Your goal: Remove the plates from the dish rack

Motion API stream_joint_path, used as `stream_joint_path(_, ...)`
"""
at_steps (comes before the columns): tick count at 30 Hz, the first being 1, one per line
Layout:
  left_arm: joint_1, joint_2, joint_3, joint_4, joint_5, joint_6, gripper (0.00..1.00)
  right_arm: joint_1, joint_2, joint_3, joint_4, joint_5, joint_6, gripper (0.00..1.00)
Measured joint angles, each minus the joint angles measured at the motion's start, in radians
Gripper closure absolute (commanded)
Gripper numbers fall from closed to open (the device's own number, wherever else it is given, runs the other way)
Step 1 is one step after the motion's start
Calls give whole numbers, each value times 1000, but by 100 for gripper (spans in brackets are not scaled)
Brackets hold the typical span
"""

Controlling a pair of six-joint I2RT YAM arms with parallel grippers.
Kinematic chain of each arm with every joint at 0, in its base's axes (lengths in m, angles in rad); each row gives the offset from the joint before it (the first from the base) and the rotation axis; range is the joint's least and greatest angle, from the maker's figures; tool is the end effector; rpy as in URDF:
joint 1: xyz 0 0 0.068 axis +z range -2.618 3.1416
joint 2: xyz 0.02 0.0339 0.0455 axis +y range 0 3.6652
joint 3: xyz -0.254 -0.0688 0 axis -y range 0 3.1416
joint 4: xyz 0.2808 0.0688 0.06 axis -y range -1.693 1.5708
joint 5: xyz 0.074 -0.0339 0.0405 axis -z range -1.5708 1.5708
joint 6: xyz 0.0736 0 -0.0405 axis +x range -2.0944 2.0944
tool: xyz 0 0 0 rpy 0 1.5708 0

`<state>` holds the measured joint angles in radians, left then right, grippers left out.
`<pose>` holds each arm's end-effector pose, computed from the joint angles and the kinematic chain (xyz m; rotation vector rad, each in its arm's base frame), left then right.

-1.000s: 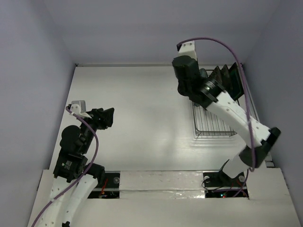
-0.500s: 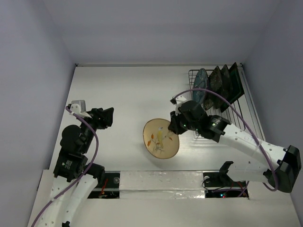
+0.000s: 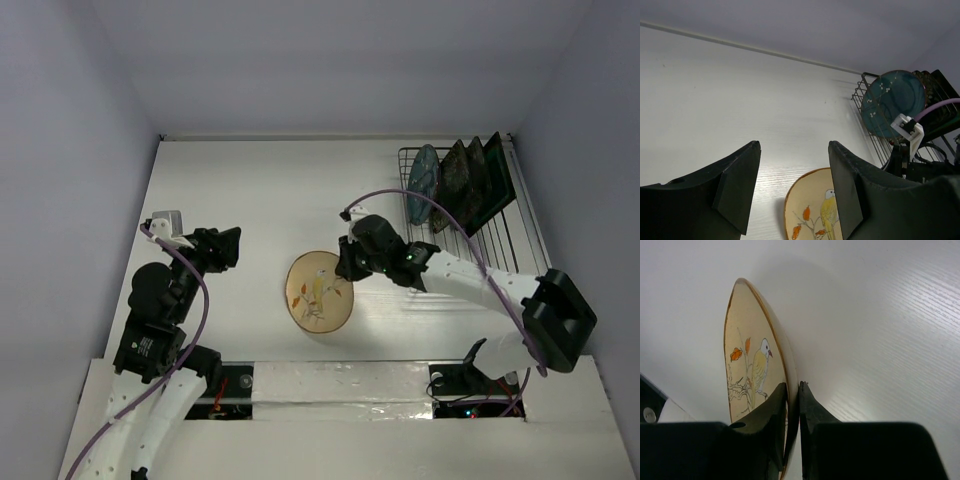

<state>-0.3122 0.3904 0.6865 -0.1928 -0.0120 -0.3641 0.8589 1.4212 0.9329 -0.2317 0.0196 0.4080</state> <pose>0.1744 -0.0554 0.3647 -0.0486 1.4898 -0.5400 0.2423 0.2786 0.1886 -0.5202 2.3155 0.6177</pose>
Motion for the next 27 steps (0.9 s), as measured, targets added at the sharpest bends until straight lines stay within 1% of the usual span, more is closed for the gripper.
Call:
stream_joint_path(1,0,0,0,0,0,0,47,0,14,0,19,7,10,99)
stream_joint_path(2,0,0,0,0,0,0,47,0,28,0,35,12,19,95)
stream_joint_path(3,0,0,0,0,0,0,47,1,41,0,49,19,28,85)
stream_joint_path(6,0,0,0,0,1,0,47,2,79,3,77,61,58,71)
stream_joint_path(9,0,0,0,0,1,0,47,6,125,3,78,151,71,70)
stream_joint_path(15,0,0,0,0,1,0,47,4,186,10,130,242,140,69)
stream_joint_path(17,0,0,0,0,1,0,47,2,201,10,146,261,158,67)
stream_joint_path(21,0,0,0,0,1,0,47,0,225,4,151,298,176,58)
stream_joint_path(27,0,0,0,0,1,0,47,-1,246,-11,159,321,199,58)
